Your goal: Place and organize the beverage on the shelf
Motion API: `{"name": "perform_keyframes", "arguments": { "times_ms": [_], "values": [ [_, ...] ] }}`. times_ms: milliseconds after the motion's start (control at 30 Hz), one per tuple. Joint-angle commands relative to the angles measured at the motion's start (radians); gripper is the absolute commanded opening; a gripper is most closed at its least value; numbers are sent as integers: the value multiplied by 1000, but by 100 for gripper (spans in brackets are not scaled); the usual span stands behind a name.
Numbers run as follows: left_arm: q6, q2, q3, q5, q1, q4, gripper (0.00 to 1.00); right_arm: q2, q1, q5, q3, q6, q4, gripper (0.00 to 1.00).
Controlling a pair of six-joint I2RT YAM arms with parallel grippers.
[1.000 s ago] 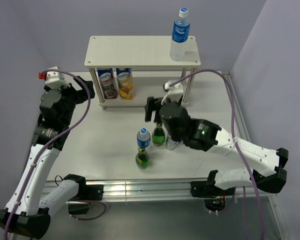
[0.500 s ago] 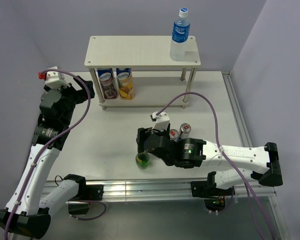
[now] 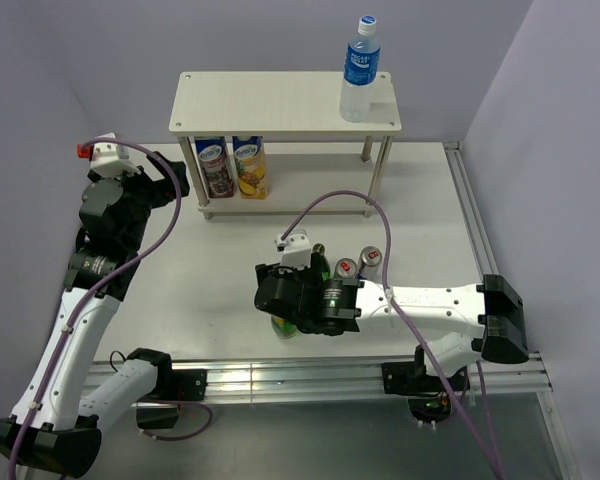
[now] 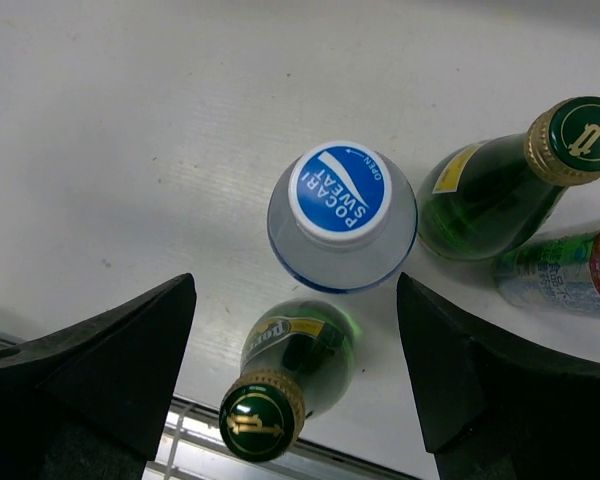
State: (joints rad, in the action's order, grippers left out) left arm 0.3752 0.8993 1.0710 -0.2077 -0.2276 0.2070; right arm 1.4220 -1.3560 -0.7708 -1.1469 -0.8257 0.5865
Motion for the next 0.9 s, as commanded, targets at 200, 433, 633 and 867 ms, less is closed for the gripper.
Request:
{"name": "perform_keyframes", "arguments": {
  "times_ms": [200,433,633,867],
  "values": [
    [-18,-3,6,5,4,-24,99,71,60,-79,-36,-41,-11,88],
    [-16,4,7,10,4,-24,99,98,113,-62,33,-9,-126,75],
    [-19,9,10,4,4,-24,99,124,146,-27,32,8,-162,15],
    [-21,12,10,2,4,-23,99,86,147,-47,-57,40,-105,0]
  ]
}}
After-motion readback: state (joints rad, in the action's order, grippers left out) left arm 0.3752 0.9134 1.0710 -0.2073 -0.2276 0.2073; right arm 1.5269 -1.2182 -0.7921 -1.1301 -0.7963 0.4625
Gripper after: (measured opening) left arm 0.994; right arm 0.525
